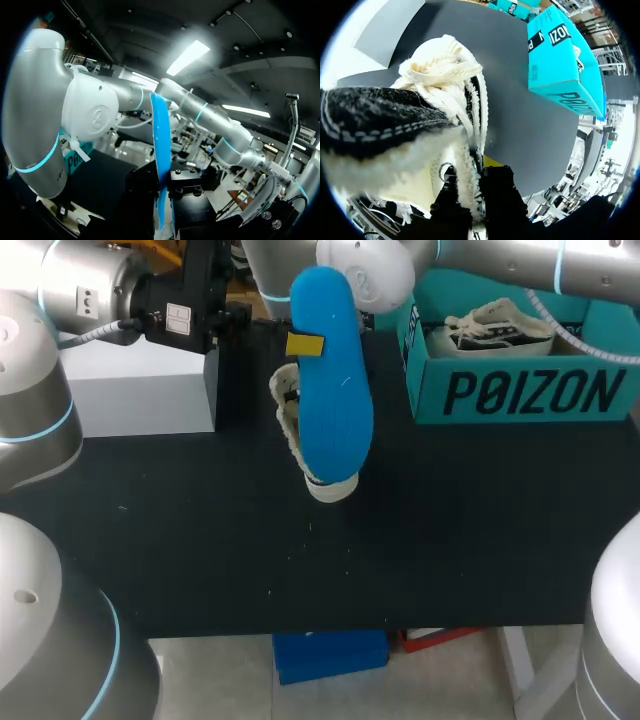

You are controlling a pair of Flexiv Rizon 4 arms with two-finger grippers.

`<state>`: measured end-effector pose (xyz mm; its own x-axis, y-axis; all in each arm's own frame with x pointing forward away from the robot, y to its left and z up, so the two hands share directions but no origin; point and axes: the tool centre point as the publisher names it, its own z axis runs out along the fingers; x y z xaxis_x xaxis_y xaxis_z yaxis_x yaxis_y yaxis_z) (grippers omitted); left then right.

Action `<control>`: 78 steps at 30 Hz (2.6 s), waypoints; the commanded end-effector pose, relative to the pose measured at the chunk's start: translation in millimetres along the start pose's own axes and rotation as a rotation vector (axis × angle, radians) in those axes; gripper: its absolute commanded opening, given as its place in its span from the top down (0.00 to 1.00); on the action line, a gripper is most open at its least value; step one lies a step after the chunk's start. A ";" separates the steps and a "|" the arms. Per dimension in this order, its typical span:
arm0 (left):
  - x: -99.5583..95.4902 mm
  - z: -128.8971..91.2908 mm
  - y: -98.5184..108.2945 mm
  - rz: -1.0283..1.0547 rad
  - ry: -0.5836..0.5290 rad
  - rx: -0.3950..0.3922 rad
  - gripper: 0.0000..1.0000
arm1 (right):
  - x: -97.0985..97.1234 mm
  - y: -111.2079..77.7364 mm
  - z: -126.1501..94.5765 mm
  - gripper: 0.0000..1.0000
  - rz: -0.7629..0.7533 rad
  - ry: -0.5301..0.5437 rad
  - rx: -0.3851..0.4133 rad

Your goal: Take the shoe out of the shoebox, open the shoe tongue, remove and reinsert the insole, then place the shoe into the shoebox

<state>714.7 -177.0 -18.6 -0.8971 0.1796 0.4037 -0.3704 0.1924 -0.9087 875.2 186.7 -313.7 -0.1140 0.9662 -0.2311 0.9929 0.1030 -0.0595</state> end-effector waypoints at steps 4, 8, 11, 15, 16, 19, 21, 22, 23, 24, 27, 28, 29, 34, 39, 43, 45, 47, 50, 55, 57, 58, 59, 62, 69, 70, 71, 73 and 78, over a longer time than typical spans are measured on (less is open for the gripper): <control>0.4 1.3 1.3 0.002 -0.004 0.002 1.00 | 6.7 -10.3 22.0 1.00 0.123 0.058 -0.037; 0.4 1.3 1.3 0.002 -0.004 0.002 1.00 | 10.8 -12.9 30.2 1.00 0.107 0.066 -0.044; 0.4 1.3 1.3 0.002 -0.004 0.002 1.00 | 12.6 -14.7 37.3 1.00 0.100 0.072 -0.036; 0.4 1.3 1.3 0.002 -0.004 0.002 1.00 | 14.0 -17.6 46.5 1.00 0.105 0.075 -0.028; 0.4 1.3 1.3 0.002 -0.004 0.002 1.00 | 14.4 -18.3 49.0 1.00 0.110 0.078 -0.024; 0.4 1.3 1.3 0.002 -0.004 0.002 1.00 | 15.3 -19.6 56.9 1.00 0.123 0.098 -0.016; 0.4 1.3 1.3 0.002 -0.004 0.002 1.00 | 16.1 -20.2 62.4 1.00 0.126 0.101 -0.014; 0.4 1.3 1.3 0.002 -0.004 0.002 1.00 | 16.6 -20.4 64.7 1.00 0.129 0.105 -0.012; 0.4 1.3 1.3 0.002 -0.004 0.002 1.00 | 17.3 -20.7 67.5 1.00 0.129 0.106 -0.011; 0.4 1.3 1.3 0.002 -0.004 0.002 1.00 | 18.0 -21.0 70.4 1.00 0.129 0.105 -0.010; 0.4 1.3 1.3 0.002 -0.004 0.002 1.00 | 19.2 -21.6 78.0 1.00 0.139 0.114 -0.002; 0.4 1.3 1.3 0.002 -0.004 0.002 1.00 | 19.9 -21.7 80.4 1.00 0.141 0.116 0.000; 0.4 1.3 1.3 0.002 -0.004 0.002 1.00 | 20.7 -21.4 82.8 1.00 0.143 0.120 0.003; 0.4 1.3 1.3 0.002 -0.004 0.002 1.00 | 23.3 -22.2 90.3 0.94 0.145 0.121 0.004; 0.4 1.3 1.3 0.002 -0.004 0.002 1.00 | 23.0 -22.4 91.8 0.00 0.148 0.117 -0.006; 0.4 1.3 1.3 0.002 -0.004 0.002 1.00 | 19.4 -24.5 91.0 0.00 0.160 0.118 -0.009; 0.4 1.3 1.3 0.002 -0.004 0.002 1.00 | 16.3 -26.3 88.1 0.00 0.169 0.127 -0.011; 0.4 1.3 1.3 0.002 -0.004 0.002 1.00 | 13.3 -27.7 85.2 0.00 0.178 0.143 -0.004; 0.4 1.3 1.3 0.002 -0.004 0.002 1.00 | 8.7 -29.2 78.6 0.00 0.184 0.177 0.000; 0.4 1.3 1.3 0.002 -0.004 0.002 1.00 | 1.9 -32.0 61.8 0.00 0.183 0.253 -0.018; 0.4 1.3 1.3 0.002 -0.004 0.002 1.00 | -1.1 -32.5 54.4 0.00 0.180 0.300 -0.033; 0.4 1.3 1.3 0.002 -0.004 0.002 1.00 | -2.7 -32.8 50.3 0.00 0.178 0.328 -0.040; 0.4 1.3 1.3 0.002 -0.004 0.002 1.00 | -4.5 -33.3 45.7 0.00 0.177 0.346 -0.048; 0.4 1.3 1.3 0.002 -0.004 0.002 1.00 | -9.6 -33.8 30.8 0.00 0.170 0.432 -0.079; 0.4 1.3 1.3 0.002 -0.004 0.002 1.00 | -22.7 -35.1 -6.3 0.00 0.159 0.579 -0.168; 0.4 1.3 1.3 0.002 -0.004 0.002 1.00 | -25.0 -35.6 -13.4 0.00 0.157 0.627 -0.183; 0.4 1.3 1.3 0.002 -0.004 0.002 1.00 | -26.3 -35.7 -17.1 0.00 0.160 0.643 -0.190; 0.4 1.3 1.3 0.002 -0.004 0.002 1.00 | -32.5 -35.3 -28.0 0.00 0.172 0.717 -0.201; 0.4 1.3 1.3 0.002 -0.004 0.002 1.00 | -36.1 -35.1 -36.0 0.00 0.175 0.768 -0.213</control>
<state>714.6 -177.1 -18.6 -0.8971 0.1795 0.4037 -0.3704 0.1923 -0.9087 853.0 168.1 -272.1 0.0491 0.9367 0.3467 0.9902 -0.0911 0.1061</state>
